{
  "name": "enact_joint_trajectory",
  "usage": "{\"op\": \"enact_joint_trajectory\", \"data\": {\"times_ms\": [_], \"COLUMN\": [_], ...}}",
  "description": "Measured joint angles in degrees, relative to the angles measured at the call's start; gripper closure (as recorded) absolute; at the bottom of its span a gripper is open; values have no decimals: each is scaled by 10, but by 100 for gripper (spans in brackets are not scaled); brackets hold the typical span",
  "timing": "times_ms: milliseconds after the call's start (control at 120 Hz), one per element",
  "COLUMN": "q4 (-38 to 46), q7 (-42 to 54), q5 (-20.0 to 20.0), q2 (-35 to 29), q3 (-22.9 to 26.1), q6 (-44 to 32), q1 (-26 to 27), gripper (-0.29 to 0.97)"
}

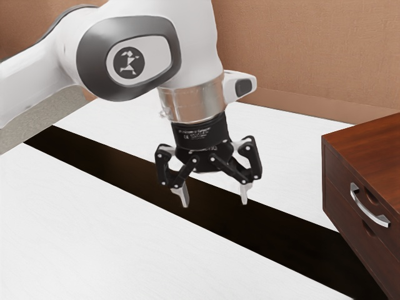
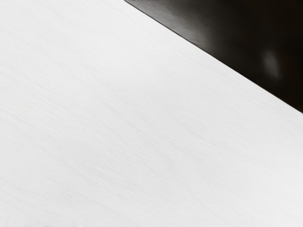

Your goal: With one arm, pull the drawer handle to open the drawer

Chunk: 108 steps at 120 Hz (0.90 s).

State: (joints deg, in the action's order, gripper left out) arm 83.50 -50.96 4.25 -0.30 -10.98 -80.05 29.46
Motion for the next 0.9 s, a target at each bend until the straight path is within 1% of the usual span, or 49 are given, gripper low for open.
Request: {"op": "enact_joint_trajectory", "data": {"times_ms": [167,283,350,458,508,675,900], "q4": [-7,-7,-7,-25,-43,-95,-151], "q7": [-69,-107,-122,-143,-151,-175,-198], "q5": [0,-6,-10,-14,-15,-15,-12], "q2": [10,26,34,51,65,111,153], "q3": [1,2,1,1,2,12,23], "q6": [-4,-19,-32,-48,-53,-62,-63], "q1": [13,3,-32,-123,-145,-119,-121], "gripper": [0,0,0,0,0,0,0]}}
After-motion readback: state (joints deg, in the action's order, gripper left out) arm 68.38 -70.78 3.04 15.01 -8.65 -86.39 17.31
